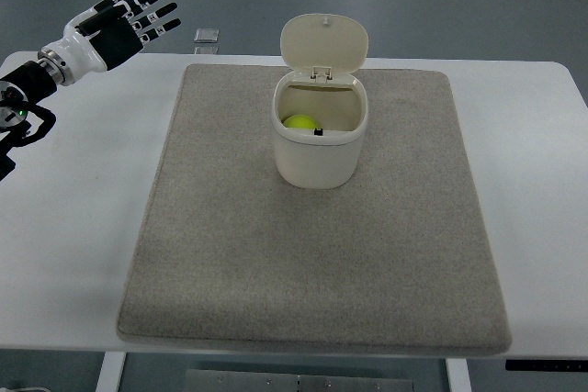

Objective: Put tennis ball into box with left hand

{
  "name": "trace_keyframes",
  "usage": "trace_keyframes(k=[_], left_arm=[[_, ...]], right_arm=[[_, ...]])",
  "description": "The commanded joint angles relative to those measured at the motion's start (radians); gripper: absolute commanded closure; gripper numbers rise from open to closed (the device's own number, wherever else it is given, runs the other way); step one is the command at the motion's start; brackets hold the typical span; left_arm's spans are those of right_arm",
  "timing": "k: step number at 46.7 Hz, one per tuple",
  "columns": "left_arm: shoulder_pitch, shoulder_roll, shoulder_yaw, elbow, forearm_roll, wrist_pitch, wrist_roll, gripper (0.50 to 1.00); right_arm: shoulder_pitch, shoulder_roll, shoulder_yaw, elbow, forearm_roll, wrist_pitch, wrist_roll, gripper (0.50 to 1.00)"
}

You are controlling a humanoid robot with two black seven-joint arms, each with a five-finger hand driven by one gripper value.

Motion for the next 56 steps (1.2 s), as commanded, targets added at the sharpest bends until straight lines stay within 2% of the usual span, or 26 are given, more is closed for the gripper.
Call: trace_keyframes(k=[1, 56], left_arm=[[0.003, -0.006, -0.049, 0.000, 0.000, 0.000, 0.000, 0.508], [0.048, -0.013, -0.107, 0.001, 0.003, 0.000, 0.000, 0.508]], right_arm=[[0.000, 0.000, 0.000, 0.000, 0.000, 0.000, 0.000, 0.599], [-0.002, 0.000, 0.006, 0.014, 0.003, 0.004, 0.000, 0.599]])
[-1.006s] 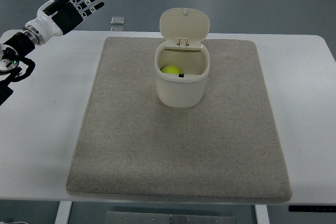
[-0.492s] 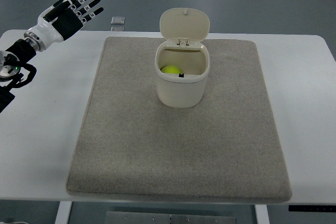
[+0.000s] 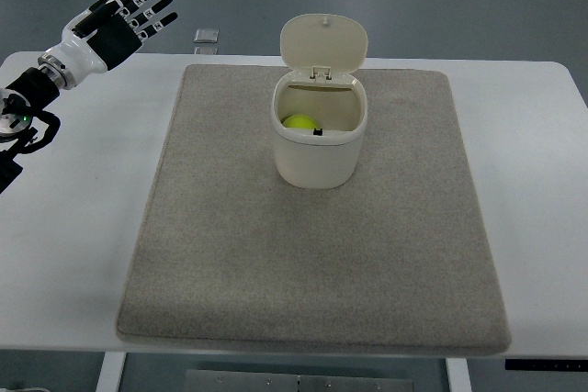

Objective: Put tennis ball into box with left hand

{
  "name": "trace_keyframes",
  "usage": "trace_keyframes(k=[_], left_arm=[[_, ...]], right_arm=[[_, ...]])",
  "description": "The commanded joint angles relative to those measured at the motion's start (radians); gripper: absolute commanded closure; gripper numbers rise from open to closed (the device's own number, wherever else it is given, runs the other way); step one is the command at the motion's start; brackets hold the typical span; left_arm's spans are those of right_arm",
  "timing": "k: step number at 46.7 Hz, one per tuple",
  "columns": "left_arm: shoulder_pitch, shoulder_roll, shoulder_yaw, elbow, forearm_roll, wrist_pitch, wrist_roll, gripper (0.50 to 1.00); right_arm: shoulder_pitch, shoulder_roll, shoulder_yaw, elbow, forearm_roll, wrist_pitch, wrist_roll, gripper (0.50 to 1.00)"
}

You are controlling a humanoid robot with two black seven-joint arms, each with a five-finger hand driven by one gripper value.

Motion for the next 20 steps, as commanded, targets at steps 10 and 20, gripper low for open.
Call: trace_keyframes(k=[10, 20], left_arm=[[0.000, 0.000, 0.000, 0.000, 0.005, 0.000, 0.000, 0.508], [0.000, 0.000, 0.000, -0.002, 0.008, 0.000, 0.000, 0.508]], right_arm=[[0.000, 0.000, 0.001, 0.015, 0.000, -0.006, 0.000, 0.599], [0.000, 0.000, -0.002, 0.015, -0.003, -0.014, 0.003, 0.599]])
